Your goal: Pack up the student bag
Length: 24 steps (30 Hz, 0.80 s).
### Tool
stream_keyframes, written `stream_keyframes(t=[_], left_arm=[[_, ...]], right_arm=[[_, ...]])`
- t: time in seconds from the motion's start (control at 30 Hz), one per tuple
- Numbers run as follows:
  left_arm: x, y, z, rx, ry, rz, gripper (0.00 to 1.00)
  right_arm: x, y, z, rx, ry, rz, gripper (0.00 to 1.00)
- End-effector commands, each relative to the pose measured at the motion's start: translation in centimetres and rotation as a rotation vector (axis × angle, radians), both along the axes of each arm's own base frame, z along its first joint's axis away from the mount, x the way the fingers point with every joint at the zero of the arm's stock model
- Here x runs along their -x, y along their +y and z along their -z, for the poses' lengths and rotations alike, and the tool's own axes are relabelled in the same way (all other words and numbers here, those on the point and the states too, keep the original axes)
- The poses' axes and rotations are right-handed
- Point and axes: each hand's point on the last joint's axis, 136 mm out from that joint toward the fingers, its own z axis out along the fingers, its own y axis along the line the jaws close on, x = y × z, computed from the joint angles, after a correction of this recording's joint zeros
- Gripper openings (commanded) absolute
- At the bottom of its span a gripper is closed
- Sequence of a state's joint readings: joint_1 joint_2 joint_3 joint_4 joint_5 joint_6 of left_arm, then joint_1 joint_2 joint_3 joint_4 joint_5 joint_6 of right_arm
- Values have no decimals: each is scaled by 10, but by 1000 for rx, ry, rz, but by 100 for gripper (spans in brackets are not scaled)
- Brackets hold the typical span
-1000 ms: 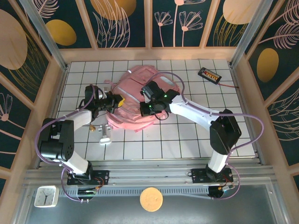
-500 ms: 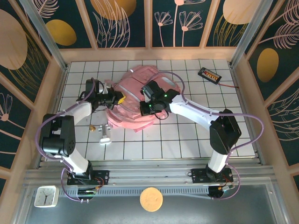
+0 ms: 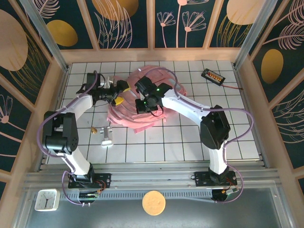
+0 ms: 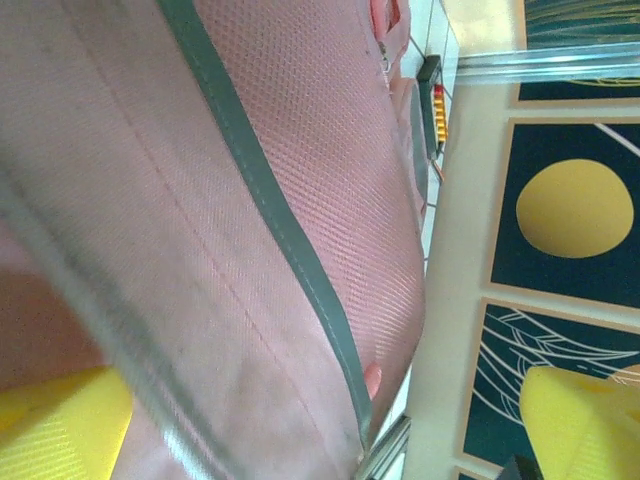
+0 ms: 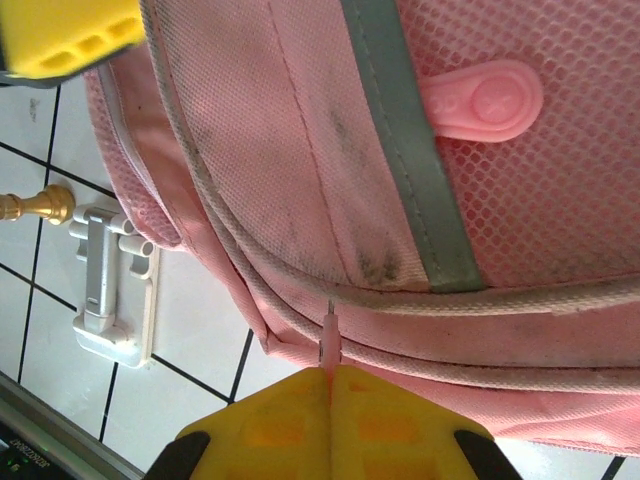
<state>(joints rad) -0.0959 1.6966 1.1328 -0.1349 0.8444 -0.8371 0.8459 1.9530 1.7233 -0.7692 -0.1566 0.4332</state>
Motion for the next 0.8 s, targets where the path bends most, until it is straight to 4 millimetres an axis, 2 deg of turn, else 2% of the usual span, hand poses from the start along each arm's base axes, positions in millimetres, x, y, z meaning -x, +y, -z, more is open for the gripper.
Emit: stream_keyframes(t=[0.0, 0.13, 0.2, 0.3, 0.47, 0.6, 0.7, 0.77], left_arm=[[18, 11, -25, -7, -41, -64, 99], [37, 22, -38, 138, -39, -263, 98], [44, 30, -36, 193, -12, -373, 99], [50, 22, -35, 214, 28, -401, 99], [42, 12, -38, 197, 50, -433, 99], [35, 0, -43, 221, 50, -452, 99], [33, -8, -35, 213, 75, -466, 99], [31, -12, -27, 216, 91, -471, 94]], right_arm=[[4, 9, -2, -9, 11, -11, 0], [3, 7, 4, -3, -7, -46, 0], [-2, 5, 2, -26, -11, -45, 0], [-11, 6, -4, -72, -19, -47, 0], [-18, 10, -13, -112, -25, -71, 0], [-18, 8, -8, -120, -12, -95, 0], [-16, 4, -2, -131, 10, -98, 0], [-16, 3, -1, -149, 14, -103, 0]])
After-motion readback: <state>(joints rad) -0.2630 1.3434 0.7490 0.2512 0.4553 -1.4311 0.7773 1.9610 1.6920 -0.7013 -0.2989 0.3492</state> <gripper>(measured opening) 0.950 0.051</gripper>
